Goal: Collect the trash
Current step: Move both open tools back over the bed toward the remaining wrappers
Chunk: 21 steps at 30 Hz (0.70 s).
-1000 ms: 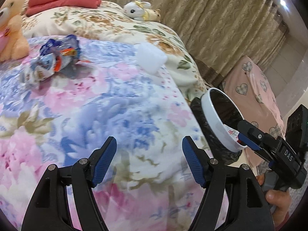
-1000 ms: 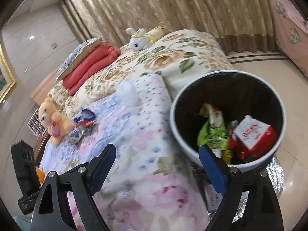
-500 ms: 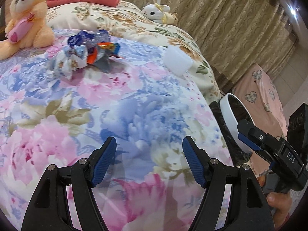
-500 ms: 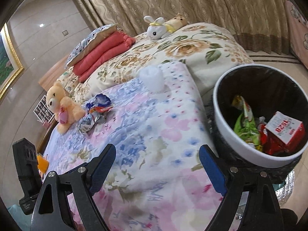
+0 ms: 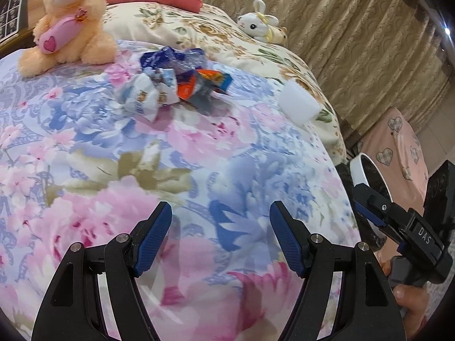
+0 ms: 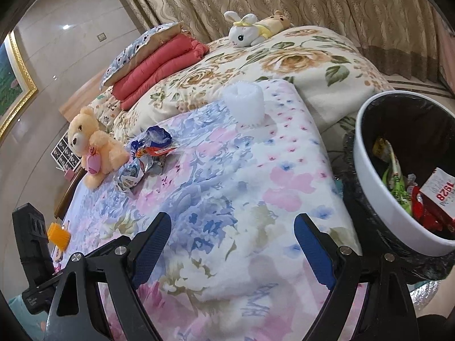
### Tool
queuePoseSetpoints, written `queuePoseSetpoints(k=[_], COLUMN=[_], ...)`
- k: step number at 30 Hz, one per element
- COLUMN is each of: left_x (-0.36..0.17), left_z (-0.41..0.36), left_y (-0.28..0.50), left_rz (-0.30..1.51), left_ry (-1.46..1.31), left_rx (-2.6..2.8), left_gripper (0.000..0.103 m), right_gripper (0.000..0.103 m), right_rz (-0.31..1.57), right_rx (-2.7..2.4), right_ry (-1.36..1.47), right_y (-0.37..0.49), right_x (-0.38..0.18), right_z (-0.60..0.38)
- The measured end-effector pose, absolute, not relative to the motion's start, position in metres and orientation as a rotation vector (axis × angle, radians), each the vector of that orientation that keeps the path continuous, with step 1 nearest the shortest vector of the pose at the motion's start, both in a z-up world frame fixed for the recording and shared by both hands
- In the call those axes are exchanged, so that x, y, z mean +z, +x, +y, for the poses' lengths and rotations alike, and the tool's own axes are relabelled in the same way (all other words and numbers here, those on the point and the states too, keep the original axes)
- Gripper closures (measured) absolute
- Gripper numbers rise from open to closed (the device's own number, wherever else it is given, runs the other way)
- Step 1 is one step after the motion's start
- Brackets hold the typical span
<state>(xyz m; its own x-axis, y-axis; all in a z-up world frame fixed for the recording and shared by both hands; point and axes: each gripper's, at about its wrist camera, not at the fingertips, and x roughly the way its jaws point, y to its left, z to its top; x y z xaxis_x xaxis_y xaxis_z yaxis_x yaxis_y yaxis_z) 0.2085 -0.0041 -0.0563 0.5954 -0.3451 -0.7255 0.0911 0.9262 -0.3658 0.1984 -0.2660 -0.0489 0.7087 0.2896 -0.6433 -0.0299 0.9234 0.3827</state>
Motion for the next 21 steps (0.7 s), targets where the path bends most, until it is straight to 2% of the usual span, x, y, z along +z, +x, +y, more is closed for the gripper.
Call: queuePoseSetpoints(k=[21], left_x=[-0.056], left_z=[0.048], left_y=[0.249], left_rz=[0.888], left_ry=[-0.304], left_rx=[-0.164], left_gripper=[0.03], right_gripper=[0.014], right_rz=[0.771], right_rx=[0.31], right_ry=[0.293], right_y=[0.254], right_x=[-0.059], right_z=[-0.205])
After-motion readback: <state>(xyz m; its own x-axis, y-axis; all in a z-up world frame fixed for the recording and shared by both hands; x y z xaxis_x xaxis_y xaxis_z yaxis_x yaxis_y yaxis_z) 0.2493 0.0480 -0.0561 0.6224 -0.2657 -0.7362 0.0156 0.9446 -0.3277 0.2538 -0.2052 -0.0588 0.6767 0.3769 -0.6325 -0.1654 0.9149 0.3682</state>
